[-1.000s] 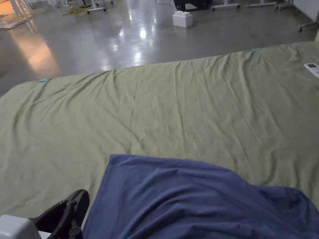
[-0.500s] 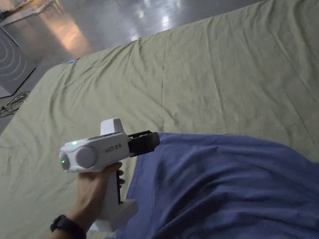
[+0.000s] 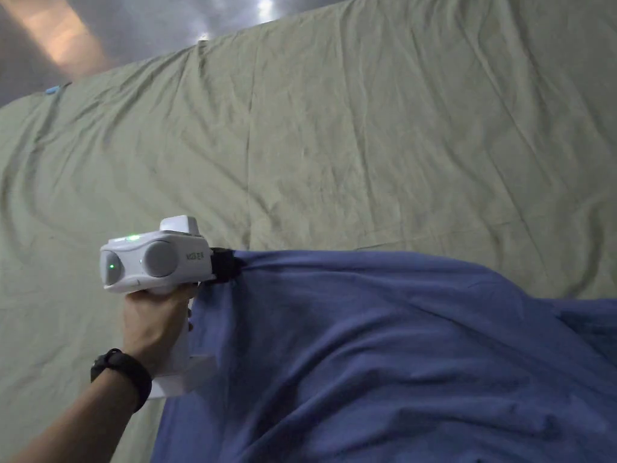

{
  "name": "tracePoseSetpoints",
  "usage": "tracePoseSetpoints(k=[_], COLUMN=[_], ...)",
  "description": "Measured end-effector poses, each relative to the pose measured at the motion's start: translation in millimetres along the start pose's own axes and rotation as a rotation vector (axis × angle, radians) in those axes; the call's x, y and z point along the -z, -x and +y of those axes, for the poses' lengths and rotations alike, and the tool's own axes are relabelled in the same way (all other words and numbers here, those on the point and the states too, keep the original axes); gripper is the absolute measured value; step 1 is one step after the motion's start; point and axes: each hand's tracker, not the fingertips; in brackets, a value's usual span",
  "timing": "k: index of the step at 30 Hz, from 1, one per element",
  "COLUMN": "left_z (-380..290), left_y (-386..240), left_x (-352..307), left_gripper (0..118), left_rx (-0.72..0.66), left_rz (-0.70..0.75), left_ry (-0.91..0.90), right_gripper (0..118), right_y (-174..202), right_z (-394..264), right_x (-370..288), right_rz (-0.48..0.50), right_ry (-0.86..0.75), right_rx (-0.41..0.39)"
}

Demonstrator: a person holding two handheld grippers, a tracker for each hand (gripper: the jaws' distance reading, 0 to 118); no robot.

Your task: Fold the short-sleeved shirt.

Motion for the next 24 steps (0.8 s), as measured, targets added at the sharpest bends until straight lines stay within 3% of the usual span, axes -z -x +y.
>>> tracePoseSetpoints(k=[5,7,8,10,11,15,20,22,23,24], left_z=[4.7,5.4,7.6,12.8,18.3,19.9,20.7,21.3,20.1,18.4], left_y=[-20.3,-30.3,-30.1,-30.0,-25.9,-24.6,-22.9,-21.3,-20.7,-20.5], left_x=[1.3,6.4,12.7,20.5,18.0,20.9,20.7,21.9,21.8,21.2], left_gripper=[23,21,21,21,21,21,21,21,21,21], left_rx=[0.176,0.226,0.237,0.212,0.193,0.242,0.237,0.233,0.23,0.227], left_rz=[0.06,0.085,0.086,0.086,0.082,0.079,0.075,0.076,0.075,0.078], left_ry=[0.052,0.083,0.096,0.111,0.128,0.142,0.155,0.141,0.137,0.129], right_gripper=[1,2,13,63,82,80,77,67,58,45], right_y=[0.2,-4.3,-8.0,-14.4,-16.4,-13.3,-6.3,1.0,8.4,16.5], right_z=[25.4,43.5,51.0,61.4,64.6,68.2,62.8,55.7,52.9,52.5], right_x=[23.9,45.8,57.7,89.9,107.6,165.0,243.3,255.7,251.6,245.5], right_rz=[-0.013,-0.017,-0.034,-0.007,0.025,0.055,0.062,0.052,-0.008,-0.002], right_ry=[0.025,0.083,0.12,0.184,0.22,0.265,0.403,0.448,0.436,0.397], right_rx=[-0.045,-0.038,-0.012,0.049,0.064,0.059,-0.124,-0.198,-0.267,-0.305])
